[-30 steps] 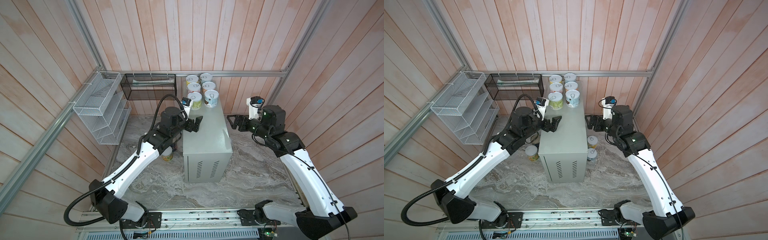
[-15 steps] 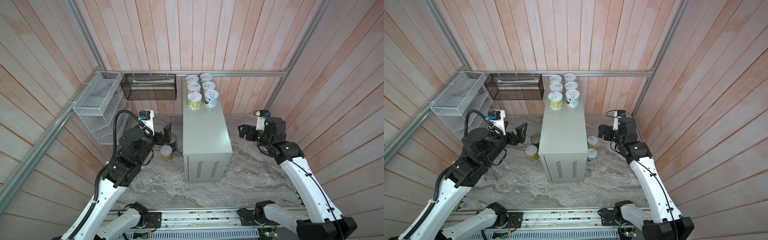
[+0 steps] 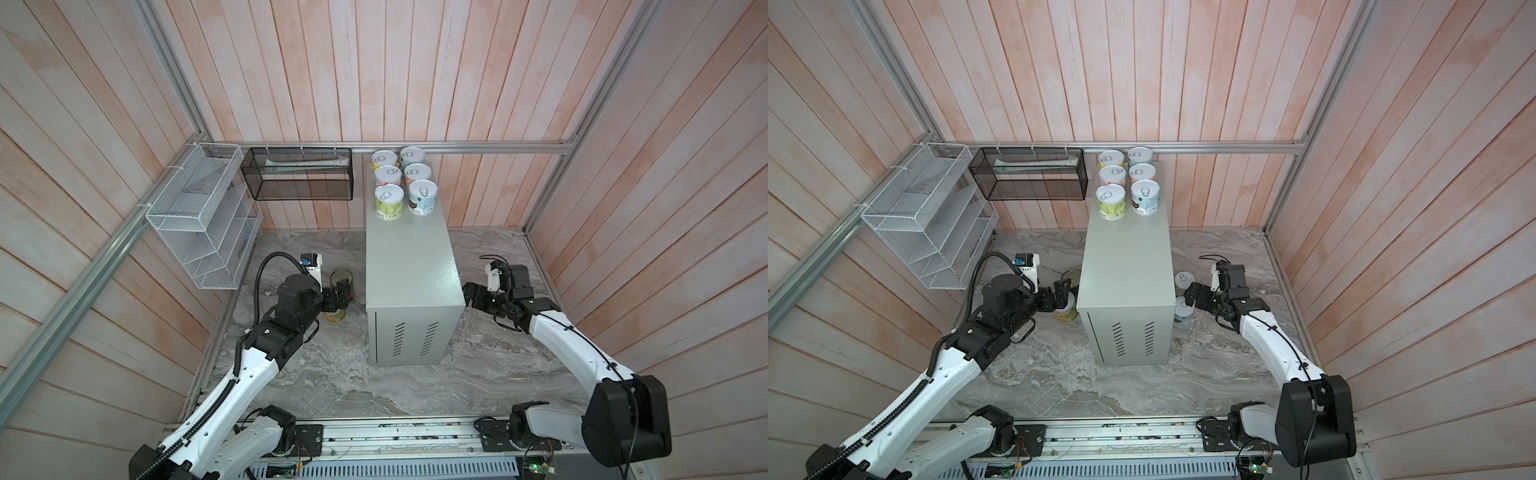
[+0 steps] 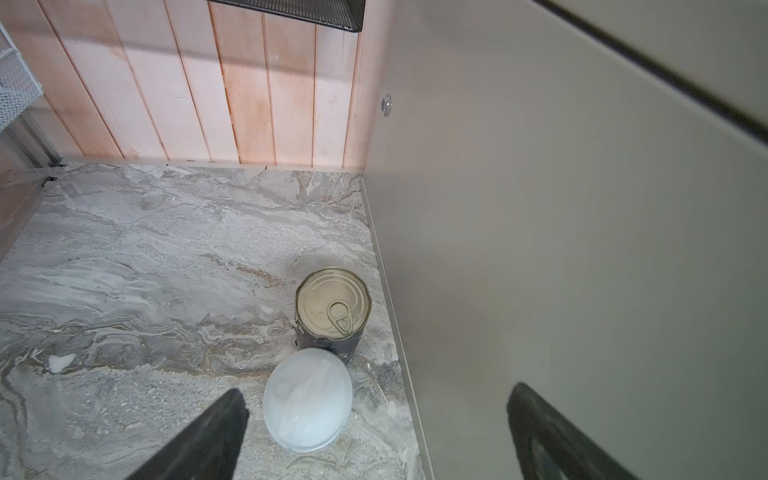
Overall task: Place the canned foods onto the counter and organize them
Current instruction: 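Lower the left gripper by the dark blue can while the right descends, then close the right gripper around the pale blue floor can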
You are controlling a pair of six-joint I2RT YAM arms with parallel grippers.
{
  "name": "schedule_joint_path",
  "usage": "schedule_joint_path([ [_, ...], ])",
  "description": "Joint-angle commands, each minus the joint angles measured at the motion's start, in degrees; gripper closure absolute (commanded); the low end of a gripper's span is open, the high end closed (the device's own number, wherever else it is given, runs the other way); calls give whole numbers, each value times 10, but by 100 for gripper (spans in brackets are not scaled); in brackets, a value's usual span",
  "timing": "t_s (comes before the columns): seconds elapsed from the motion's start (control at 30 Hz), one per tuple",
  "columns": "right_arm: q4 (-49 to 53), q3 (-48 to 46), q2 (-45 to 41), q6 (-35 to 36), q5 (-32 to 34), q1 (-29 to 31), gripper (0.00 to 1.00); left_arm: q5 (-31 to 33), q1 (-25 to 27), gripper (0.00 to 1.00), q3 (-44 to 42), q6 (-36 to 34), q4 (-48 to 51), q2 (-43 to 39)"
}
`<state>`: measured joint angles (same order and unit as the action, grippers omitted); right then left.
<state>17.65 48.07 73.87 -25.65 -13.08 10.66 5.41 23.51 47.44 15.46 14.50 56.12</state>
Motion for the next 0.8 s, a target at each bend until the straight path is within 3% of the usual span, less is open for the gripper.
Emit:
schedule_joint_path([
  [0.0, -50, -2, 26, -16, -29, 12, 3, -18, -4, 0, -8, 13, -50, 14],
  [0.47, -27, 44, 152, -2, -1, 59, 7, -31, -9, 0, -30, 26, -73, 21],
  [0.77, 8, 56, 209, -1, 94, 65, 12, -33, -12, 0, -31, 26, -77, 27],
])
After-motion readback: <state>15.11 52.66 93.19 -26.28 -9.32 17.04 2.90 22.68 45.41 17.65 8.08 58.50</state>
